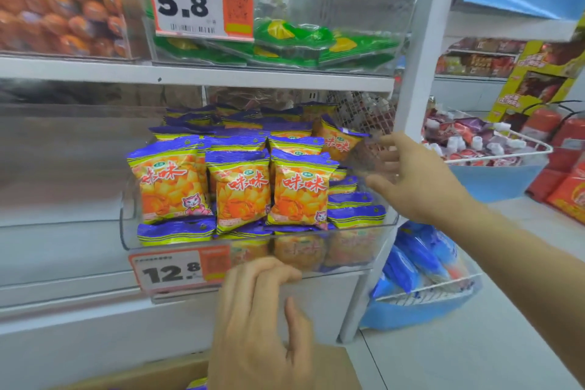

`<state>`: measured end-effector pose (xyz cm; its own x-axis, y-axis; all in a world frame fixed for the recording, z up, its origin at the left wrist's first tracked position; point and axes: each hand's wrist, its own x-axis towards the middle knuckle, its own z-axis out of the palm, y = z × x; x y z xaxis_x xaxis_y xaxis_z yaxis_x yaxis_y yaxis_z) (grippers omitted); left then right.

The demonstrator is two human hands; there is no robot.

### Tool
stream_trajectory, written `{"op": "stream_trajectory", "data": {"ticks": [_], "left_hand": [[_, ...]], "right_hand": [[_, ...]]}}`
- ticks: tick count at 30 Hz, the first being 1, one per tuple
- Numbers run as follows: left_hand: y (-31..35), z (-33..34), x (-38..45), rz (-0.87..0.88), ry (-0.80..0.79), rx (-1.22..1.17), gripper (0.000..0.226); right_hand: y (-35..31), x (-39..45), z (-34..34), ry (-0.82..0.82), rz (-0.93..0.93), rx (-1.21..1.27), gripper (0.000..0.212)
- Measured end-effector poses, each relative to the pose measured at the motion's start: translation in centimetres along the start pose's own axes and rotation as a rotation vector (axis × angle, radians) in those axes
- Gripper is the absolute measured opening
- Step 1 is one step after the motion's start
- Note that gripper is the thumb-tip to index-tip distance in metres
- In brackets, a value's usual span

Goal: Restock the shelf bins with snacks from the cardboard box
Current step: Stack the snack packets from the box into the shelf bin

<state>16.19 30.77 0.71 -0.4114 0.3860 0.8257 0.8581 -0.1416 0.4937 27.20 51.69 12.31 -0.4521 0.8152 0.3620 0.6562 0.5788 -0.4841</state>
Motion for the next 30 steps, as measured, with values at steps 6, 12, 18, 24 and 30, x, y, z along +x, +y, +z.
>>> {"op": "stream_trajectory", "data": {"ticks": [6, 12, 18, 24, 30], "left_hand": [[-2.4, -1.0, -5.4, -0.249, -0.441, 0.046, 0.017], [-6.7, -4.9, -14.6, -0.434, -0.945, 0.28, 0.035], [-7.4, -7.5, -20.5, -0.596, -1.092, 0.217, 0.051], [-8.9, -8.0, -19.2, -0.802, -0.685, 0.228, 0.031], [-7.0, -7.7, -19.4, -0.97, -1.059, 0.135, 0.015]], "right_hand": [[-1.1, -9.9, 2.0, 0.456, -0.179, 0.191, 0.018], [0.6, -20.9, 13.2, -0.242, 0.008, 0.33, 0.019], [2.3, -29.0, 20.8, -0.944, 0.194, -0.037, 0.055], [1.3, -30.5, 22.7, -0.896, 0.181, -0.123, 0.061], [1.5, -30.9, 23.3, -0.966, 0.07, -0.3, 0.059]]}}
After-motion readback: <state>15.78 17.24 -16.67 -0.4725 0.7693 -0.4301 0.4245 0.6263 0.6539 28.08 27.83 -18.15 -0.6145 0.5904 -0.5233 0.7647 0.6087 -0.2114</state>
